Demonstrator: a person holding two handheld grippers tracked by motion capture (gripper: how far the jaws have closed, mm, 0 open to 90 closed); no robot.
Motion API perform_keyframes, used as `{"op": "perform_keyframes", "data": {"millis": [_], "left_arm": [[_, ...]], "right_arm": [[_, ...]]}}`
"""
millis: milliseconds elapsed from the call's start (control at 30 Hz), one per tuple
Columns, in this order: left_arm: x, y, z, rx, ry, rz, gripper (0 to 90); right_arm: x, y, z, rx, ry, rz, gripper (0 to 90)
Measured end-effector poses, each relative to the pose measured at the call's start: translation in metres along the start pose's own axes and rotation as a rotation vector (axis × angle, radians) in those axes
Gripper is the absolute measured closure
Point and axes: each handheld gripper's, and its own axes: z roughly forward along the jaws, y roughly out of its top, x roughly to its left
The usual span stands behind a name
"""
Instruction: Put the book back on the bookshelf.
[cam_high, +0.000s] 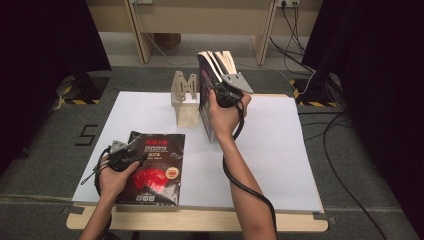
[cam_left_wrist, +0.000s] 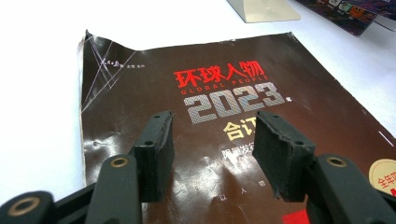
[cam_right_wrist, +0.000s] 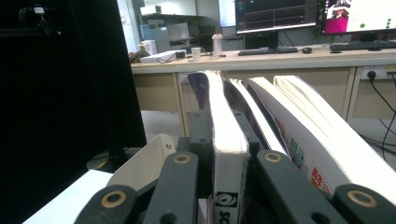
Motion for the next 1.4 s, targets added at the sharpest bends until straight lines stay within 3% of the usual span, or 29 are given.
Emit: {"op": "perform_keyframes", "data": {"millis": [700, 1400], "left_arm": [[0.001, 0.0, 0.0, -0.003, -0.001, -0.003, 47.0], [0.0, 0.0, 0.001, -0.002, -0.005, -0.005, 47.1]], "right_arm": [[0.001, -0.002, 0.015, 0.001, -0.02, 0.002, 83.4], [0.012, 0.0, 0.019, -0.013, -0.027, -0.007, 83.4]]}}
